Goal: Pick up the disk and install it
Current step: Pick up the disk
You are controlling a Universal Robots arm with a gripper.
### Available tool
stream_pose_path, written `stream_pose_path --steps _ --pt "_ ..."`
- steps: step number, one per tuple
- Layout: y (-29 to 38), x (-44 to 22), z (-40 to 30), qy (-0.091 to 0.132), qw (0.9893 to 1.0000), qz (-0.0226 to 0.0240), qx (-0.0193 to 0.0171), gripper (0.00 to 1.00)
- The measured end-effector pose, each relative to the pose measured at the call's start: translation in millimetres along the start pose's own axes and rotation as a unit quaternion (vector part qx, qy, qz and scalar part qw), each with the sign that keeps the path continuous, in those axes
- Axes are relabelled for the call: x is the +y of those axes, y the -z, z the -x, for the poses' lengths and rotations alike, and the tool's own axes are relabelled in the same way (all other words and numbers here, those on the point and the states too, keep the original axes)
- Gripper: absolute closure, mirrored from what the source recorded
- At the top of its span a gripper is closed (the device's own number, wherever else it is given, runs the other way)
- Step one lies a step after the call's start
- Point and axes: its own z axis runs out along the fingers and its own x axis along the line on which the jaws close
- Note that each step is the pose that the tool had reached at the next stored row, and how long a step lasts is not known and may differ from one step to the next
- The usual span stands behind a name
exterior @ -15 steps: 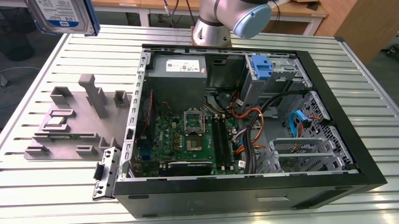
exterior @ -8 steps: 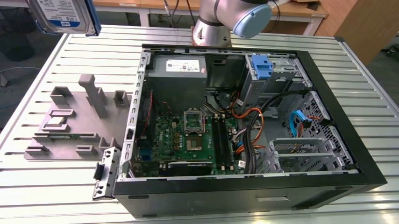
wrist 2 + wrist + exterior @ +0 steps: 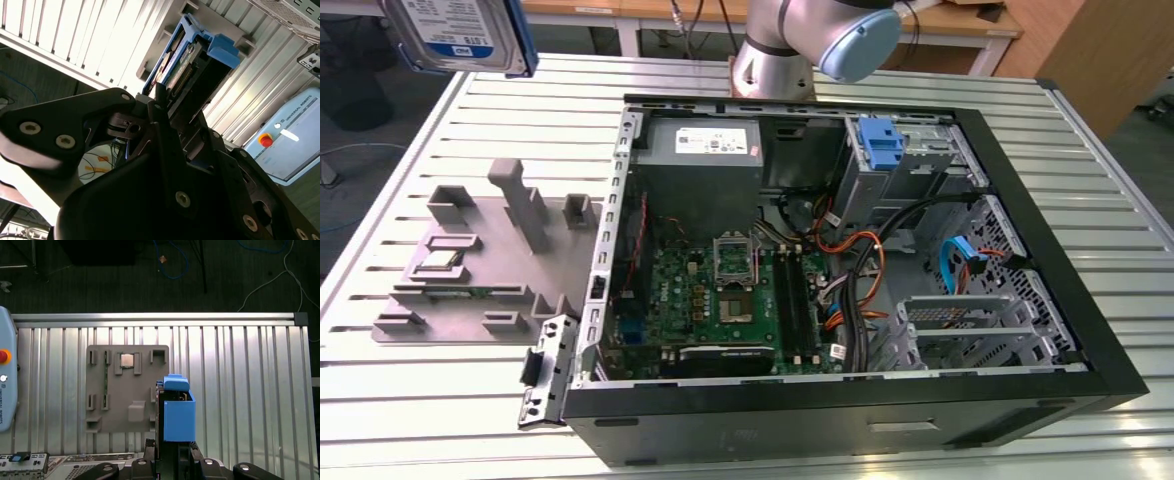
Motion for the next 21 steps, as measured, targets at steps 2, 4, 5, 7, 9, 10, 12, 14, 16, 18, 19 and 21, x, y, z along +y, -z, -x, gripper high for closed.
stream_pose_path --steps 2,4,5,7,9,10,12,14,16,18,19,21 --pt "0.1 -0.4 0.0 0.000 1.0000 0.0000 0.0000 0.65" --pt "0.1 -0.9 0.0 0.000 1.0000 0.0000 0.0000 0.65" --pt "0.1 -1.3 0.0 0.000 1.0000 0.0000 0.0000 0.65" --pt "0.2 -2.4 0.0 0.000 1.0000 0.0000 0.0000 0.65" --pt "0.2 -3.5 0.1 0.000 1.0000 0.0000 0.0000 0.65" --pt "0.3 -4.0 0.1 0.000 1.0000 0.0000 0.0000 0.65" --pt "0.3 -5.2 0.2 0.000 1.0000 0.0000 0.0000 0.65" --pt "0.4 -6.2 0.2 0.000 1.0000 0.0000 0.0000 0.65" --pt "0.5 -7.2 0.3 0.000 1.0000 0.0000 0.0000 0.65" --pt "0.6 -8.1 0.3 0.000 1.0000 0.0000 0.0000 0.65" --pt "0.5 -8.6 0.3 0.000 1.0000 0.0000 0.0000 0.65" --pt "0.6 -9.5 0.3 0.000 1.0000 0.0000 0.0000 0.65"
